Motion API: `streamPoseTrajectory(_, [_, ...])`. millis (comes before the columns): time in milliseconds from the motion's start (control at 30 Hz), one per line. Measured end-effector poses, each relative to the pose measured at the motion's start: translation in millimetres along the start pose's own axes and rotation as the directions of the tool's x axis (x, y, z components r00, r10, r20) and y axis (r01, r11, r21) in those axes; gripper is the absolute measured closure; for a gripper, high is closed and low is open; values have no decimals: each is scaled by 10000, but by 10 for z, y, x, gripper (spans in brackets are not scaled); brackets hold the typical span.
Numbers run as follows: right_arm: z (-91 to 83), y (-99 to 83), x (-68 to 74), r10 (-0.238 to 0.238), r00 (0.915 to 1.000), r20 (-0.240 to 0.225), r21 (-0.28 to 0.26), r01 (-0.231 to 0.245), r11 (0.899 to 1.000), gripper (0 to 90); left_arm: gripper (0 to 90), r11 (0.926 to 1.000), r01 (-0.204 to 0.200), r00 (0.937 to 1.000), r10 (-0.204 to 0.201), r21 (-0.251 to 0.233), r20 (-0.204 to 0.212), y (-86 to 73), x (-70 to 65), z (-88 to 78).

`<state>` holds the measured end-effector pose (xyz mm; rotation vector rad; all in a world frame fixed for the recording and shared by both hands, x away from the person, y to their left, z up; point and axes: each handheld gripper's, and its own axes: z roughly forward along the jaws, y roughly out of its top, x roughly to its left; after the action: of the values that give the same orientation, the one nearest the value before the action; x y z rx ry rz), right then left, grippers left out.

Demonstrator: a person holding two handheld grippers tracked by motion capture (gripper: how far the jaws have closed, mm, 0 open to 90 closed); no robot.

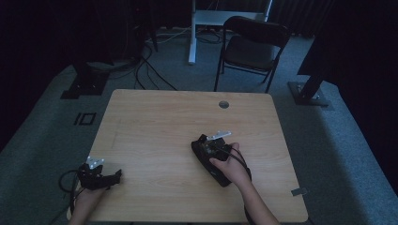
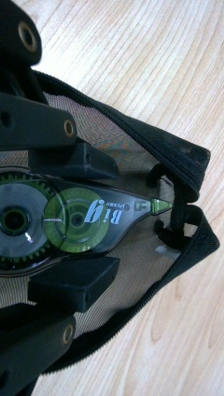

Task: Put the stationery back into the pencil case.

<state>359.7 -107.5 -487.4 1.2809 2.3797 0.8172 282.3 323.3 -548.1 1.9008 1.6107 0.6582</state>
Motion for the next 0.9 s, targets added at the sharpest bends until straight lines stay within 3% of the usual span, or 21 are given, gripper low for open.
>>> streamPoseTrajectory(633, [160, 27, -4, 75, 10000, -43, 882, -71, 9961, 507, 5, 10000, -2, 10000, 2, 3, 1, 0, 0, 0])
streamPoseTrajectory(900, [172, 50, -17, 230, 9997, -5, 987, -228, 9949, 506, 6, 10000, -1, 10000, 1, 2, 0, 0, 0, 0])
